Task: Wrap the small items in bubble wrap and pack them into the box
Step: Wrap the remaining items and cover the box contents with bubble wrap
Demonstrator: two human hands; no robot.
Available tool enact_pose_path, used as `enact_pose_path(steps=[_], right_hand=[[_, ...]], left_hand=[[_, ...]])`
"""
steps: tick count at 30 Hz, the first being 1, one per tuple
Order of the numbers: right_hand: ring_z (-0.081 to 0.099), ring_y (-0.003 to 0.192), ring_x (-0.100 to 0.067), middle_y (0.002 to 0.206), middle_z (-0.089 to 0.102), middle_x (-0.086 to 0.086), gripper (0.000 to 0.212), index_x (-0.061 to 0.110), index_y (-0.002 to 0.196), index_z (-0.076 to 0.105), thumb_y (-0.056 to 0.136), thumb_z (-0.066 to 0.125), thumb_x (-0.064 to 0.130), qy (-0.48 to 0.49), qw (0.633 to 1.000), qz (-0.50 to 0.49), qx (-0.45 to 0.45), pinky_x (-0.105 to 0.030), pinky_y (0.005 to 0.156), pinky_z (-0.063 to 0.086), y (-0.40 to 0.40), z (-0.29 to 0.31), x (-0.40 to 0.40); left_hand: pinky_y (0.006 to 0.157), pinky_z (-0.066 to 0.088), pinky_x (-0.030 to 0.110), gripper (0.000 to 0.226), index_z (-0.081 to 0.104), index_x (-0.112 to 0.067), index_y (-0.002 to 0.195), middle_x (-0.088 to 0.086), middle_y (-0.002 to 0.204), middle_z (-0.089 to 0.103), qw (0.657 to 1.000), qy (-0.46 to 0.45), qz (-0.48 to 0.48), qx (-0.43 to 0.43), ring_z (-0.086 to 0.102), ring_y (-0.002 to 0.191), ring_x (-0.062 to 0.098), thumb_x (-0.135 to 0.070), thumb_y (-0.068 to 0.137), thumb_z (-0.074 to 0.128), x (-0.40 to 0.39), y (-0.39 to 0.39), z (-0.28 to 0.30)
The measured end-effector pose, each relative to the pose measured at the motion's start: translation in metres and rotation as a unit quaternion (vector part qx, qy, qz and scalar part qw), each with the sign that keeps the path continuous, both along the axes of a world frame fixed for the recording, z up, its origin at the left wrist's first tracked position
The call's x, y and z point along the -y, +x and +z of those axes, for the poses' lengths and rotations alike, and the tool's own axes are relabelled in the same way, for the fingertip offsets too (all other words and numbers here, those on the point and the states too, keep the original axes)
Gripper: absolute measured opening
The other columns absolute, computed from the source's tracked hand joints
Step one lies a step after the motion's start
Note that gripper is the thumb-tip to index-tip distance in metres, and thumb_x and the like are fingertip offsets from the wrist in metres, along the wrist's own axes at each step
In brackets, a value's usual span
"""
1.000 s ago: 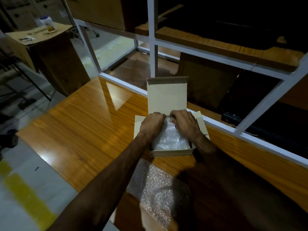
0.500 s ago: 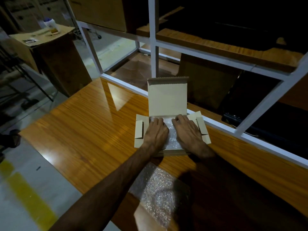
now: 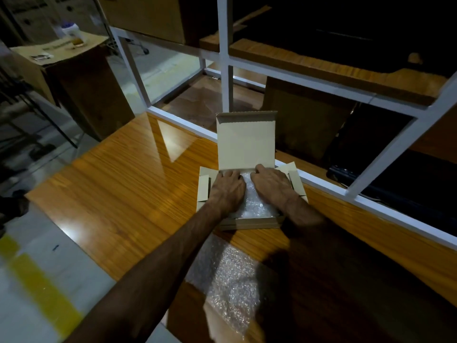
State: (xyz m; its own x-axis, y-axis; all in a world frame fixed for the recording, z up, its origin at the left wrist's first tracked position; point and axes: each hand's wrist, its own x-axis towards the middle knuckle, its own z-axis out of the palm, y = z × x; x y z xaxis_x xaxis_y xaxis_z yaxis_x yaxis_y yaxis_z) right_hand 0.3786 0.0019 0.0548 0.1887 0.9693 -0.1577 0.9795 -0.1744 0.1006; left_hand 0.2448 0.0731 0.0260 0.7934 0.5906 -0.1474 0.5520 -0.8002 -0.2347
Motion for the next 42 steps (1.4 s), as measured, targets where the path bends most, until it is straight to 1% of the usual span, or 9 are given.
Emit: enact_pose_path(steps=[6, 13, 17, 20, 25, 30, 34, 37, 42], right_hand=[[0.059, 0.125, -0.03, 0.147, 0.05, -0.011, 0.042, 0.012, 0.138, 0.061, 0.1, 0.069, 0.028, -0.021, 0.999, 0.006, 0.035, -0.043, 0.104, 0.051, -0.009, 0.002, -0.003], [0.052, 0.131, -0.03, 0.147, 0.05, -0.01, 0.043, 0.016, 0.141, 0.056, 0.101, 0.063, 0.03, -0.013, 0.999, 0.015, -0.031, -0.049, 0.11, 0.044, 0.004, 0.007, 0.018], [0.035, 0.15, -0.029, 0.164, 0.037, -0.008, 0.06, 0.02, 0.153, 0.044, 0.1, 0.064, 0.037, 0.018, 0.999, 0.026, 0.004, -0.05, 0.124, 0.027, 0.0, -0.005, 0.03], [0.036, 0.151, -0.031, 0.166, 0.035, -0.012, 0.067, 0.017, 0.159, 0.037, 0.101, 0.063, 0.036, 0.024, 0.999, 0.033, -0.012, -0.048, 0.123, 0.03, -0.002, -0.016, 0.032], [0.022, 0.16, -0.029, 0.174, 0.021, -0.012, 0.076, 0.019, 0.168, 0.018, 0.105, 0.057, 0.038, -0.004, 0.997, 0.006, -0.074, -0.044, 0.129, 0.019, 0.005, -0.03, 0.022], [0.021, 0.16, -0.031, 0.174, 0.02, -0.015, 0.079, 0.017, 0.168, 0.017, 0.105, 0.059, 0.036, 0.008, 0.999, 0.006, -0.049, -0.044, 0.13, 0.017, 0.001, -0.034, 0.018], [0.02, 0.161, -0.029, 0.174, 0.02, -0.013, 0.074, 0.017, 0.168, 0.018, 0.106, 0.056, 0.032, 0.022, 0.998, 0.005, -0.05, -0.042, 0.13, 0.015, 0.002, -0.034, 0.021], [0.016, 0.162, -0.027, 0.175, 0.017, -0.013, 0.076, 0.016, 0.168, 0.015, 0.107, 0.056, 0.033, 0.023, 0.997, 0.009, -0.069, -0.041, 0.131, 0.012, 0.005, -0.033, 0.026], [0.028, 0.157, -0.031, 0.17, 0.03, -0.016, 0.077, 0.006, 0.165, 0.02, 0.103, 0.059, 0.028, 0.026, 1.0, -0.006, -0.006, -0.046, 0.129, 0.019, -0.002, -0.027, 0.04]], left_hand=[[0.119, 0.036, 0.051, 0.063, 0.05, -0.01, 0.146, 0.018, 0.153, 0.045, 0.999, -0.006, 0.012, -0.033, 0.041, 0.143, 0.034, -0.042, 0.096, 0.07, 0.002, 0.003, 0.008], [0.113, 0.04, 0.048, 0.04, 0.061, -0.013, 0.134, 0.016, 0.144, 0.054, 1.0, 0.006, 0.015, -0.024, 0.051, 0.134, 0.032, -0.035, 0.1, 0.063, 0.014, 0.0, 0.028], [0.117, 0.039, 0.052, 0.061, 0.046, -0.006, 0.147, 0.022, 0.151, 0.045, 1.0, 0.021, 0.0, -0.01, 0.043, 0.139, 0.035, -0.038, 0.098, 0.064, 0.027, -0.005, 0.015], [0.114, 0.043, 0.051, 0.065, 0.041, -0.001, 0.148, 0.025, 0.149, 0.046, 1.0, 0.0, -0.004, 0.004, 0.045, 0.137, 0.037, -0.038, 0.099, 0.061, 0.027, -0.006, 0.002], [0.122, 0.035, 0.049, 0.07, 0.035, 0.004, 0.152, 0.027, 0.155, 0.043, 0.999, -0.04, -0.007, 0.025, 0.043, 0.142, 0.037, -0.04, 0.101, 0.057, 0.016, -0.004, -0.01], [0.126, 0.026, 0.044, 0.068, 0.031, 0.005, 0.155, 0.027, 0.158, 0.041, 0.996, -0.07, -0.02, 0.055, 0.039, 0.148, 0.036, -0.036, 0.105, 0.052, 0.013, -0.007, -0.005], [0.117, 0.04, 0.041, 0.05, 0.048, -0.001, 0.142, 0.022, 0.146, 0.055, 0.991, -0.121, 0.008, 0.057, 0.052, 0.134, 0.032, -0.033, 0.104, 0.053, 0.005, 0.0, -0.001], [0.114, 0.044, 0.043, 0.049, 0.049, -0.002, 0.14, 0.022, 0.145, 0.055, 0.992, -0.116, 0.03, 0.051, 0.055, 0.132, 0.032, -0.034, 0.103, 0.054, 0.007, 0.002, -0.001], [0.123, 0.029, 0.053, 0.052, 0.044, -0.005, 0.145, 0.02, 0.15, 0.051, 0.998, -0.056, 0.022, 0.014, 0.049, 0.139, 0.035, -0.037, 0.105, 0.049, 0.016, -0.004, 0.001]])
